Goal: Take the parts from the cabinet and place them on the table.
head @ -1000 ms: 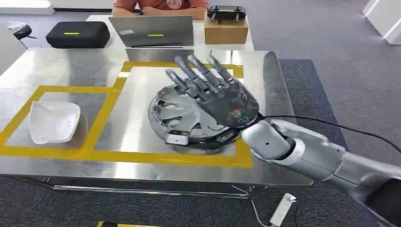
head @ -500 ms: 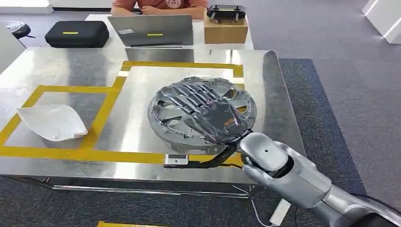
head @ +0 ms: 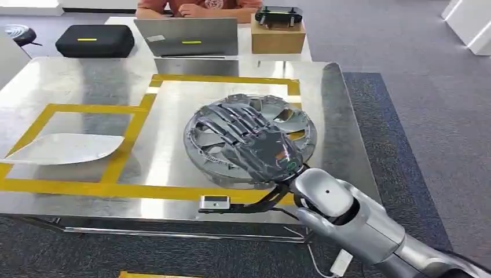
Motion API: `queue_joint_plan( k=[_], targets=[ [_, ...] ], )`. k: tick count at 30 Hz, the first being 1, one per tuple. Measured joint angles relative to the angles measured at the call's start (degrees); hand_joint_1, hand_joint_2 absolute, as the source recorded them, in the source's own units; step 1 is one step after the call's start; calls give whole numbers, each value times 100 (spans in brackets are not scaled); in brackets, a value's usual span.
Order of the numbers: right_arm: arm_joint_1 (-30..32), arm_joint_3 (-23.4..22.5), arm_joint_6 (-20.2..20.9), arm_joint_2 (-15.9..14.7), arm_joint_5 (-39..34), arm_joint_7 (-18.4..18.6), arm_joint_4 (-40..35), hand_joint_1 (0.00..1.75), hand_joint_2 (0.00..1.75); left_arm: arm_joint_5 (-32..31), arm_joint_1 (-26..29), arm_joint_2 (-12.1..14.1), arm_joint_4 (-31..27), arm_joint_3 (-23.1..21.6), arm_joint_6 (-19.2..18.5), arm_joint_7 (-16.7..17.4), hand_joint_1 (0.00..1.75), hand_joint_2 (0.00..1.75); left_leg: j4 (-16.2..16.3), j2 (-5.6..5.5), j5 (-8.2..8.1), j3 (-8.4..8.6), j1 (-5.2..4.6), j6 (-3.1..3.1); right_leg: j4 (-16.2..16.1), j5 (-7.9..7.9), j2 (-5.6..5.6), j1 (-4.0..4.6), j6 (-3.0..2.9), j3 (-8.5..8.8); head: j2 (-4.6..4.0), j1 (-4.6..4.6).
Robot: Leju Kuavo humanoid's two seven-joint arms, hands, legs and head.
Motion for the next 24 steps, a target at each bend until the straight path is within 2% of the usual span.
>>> queue_joint_plan(
  k=[1, 2, 3, 4, 6, 8, 9, 10, 12, 13, 14, 16, 17, 18, 19, 20, 22, 23, 24],
  targets=[
    [1, -4, 28, 11, 2, 15, -30, 0, 175, -4, -1, 0, 0, 6, -4, 22, 0, 0, -13, -1, 24, 5, -2, 30, -21, 24, -4, -1, 36, 17, -2, -7],
    [2, -13, 39, 11, 2, 17, -57, 0, 175, -13, -6, -11, -2, 15, -13, 24, 0, 0, -100, 4, 100, 35, 50, 86, -7, -7, 16, 6, 61, 11, 0, 0],
    [6, -33, 39, 11, 0, 22, -63, 0, 175, -22, -15, -20, -9, 24, -24, 26, 0, 0, -132, 25, 125, 39, 57, 107, 97, -159, 81, 0, 68, -71, -2, 6],
    [5, -46, 37, 11, -2, 24, -65, 0, 175, -28, -25, -22, -18, 28, -39, 26, 0, 0, -136, 22, 142, 24, 61, 133, 430, -415, 121, 6, 65, -194, 0, 15],
    [44, -61, 37, 11, -2, 31, -63, 0, 175, -55, -33, -37, -28, 31, -66, 26, 0, 0, -135, 20, 147, -4, 55, 140, 1354, -865, 158, 3, 91, -554, 0, 9],
    [86, -81, 37, 11, -2, 35, -63, 0, 175, -63, -27, -42, -28, 35, -66, 26, 0, 0, -130, 20, 151, -14, 53, 138, 1730, -969, 160, 3, 103, -701, 0, 7],
    [113, -90, 33, 9, -4, 33, -63, 0, 175, -72, -19, -42, -28, 37, -63, 26, 0, 0, -126, 20, 154, -17, 54, 135, 1746, -911, 159, 2, 108, -690, 0, 7],
    [137, -96, 17, 4, -4, 24, -61, 0, 175, -83, -11, -44, -28, 39, -59, 26, 0, 0, -119, 21, 158, -20, 58, 129, 1553, -742, 156, -3, 110, -573, 0, 11],
    [150, -124, -15, -4, -9, -22, -55, 0, 175, -109, -5, -57, -28, 44, -55, 4, 0, 0, -91, 22, 159, -24, 70, 103, 587, -265, 121, -18, 109, -40, 0, 11],
    [147, -140, -40, -4, -13, -24, -55, 0, 175, -111, -6, -57, -28, 46, -55, -13, 0, 0, -66, 22, 154, -31, 61, 71, 112, -191, 43, -23, 104, 208, -2, 15],
    [133, -142, -42, -4, -13, -18, -57, 0, 175, -116, -9, -57, -28, 57, -50, -15, 0, 0, -37, 14, 165, -73, 29, 23, 17, -225, 10, 27, 86, 337, -2, 18],
    [137, -142, 20, -2, -13, 39, -57, 0, 175, -120, -28, -68, -31, 77, -48, -15, 0, 0, -16, 22, 209, -93, 25, -42, 10, -217, 55, 20, 28, 272, 0, 20],
    [137, -142, 52, -2, -13, 68, -63, 0, 175, -122, -35, -74, -31, 81, -48, -15, 0, 0, -23, 44, 230, -95, 38, -75, 28, -210, 74, 37, -19, 249, 0, 13],
    [132, -142, 76, -2, -11, 85, -72, 0, 175, -122, -38, -74, -31, 87, -42, -15, 0, 0, -10, 52, 240, -110, 38, -103, -3, -161, 87, 23, -98, 214, 0, 20],
    [119, -142, 92, 2, -11, 90, -74, 0, 175, -125, -52, -74, -31, 94, -35, -15, 0, 0, 66, -56, 76, -166, 62, -144, -13, -119, 87, -3, -159, 194, 0, 4],
    [114, -140, 103, 11, -9, 94, -81, 0, 175, -127, -54, -77, -31, 98, -31, -13, 0, 0, 336, -176, -216, -245, 68, -174, -12, -82, 99, -7, -217, 144, -2, -11],
    [114, -138, 116, 28, -9, 96, -90, 0, 175, -131, -51, -90, -31, 103, -31, -11, 0, 0, 1267, -267, -803, -525, 85, -213, -8, -6, 126, 5, -256, 42, -2, -28],
    [116, -135, 118, 31, -9, 98, -90, 0, 175, -135, -53, -96, -31, 105, -28, -11, 0, 0, 1648, -275, -964, -622, 86, -221, -2, 33, 142, 9, -253, -12, 0, -26],
    [118, -135, 122, 31, -9, 98, -90, 0, 175, -135, -53, -96, -31, 109, -28, -9, 0, 0, 1755, -276, -971, -605, 86, -222, 7, 66, 158, 10, -248, -62, -2, -26]
  ],
)
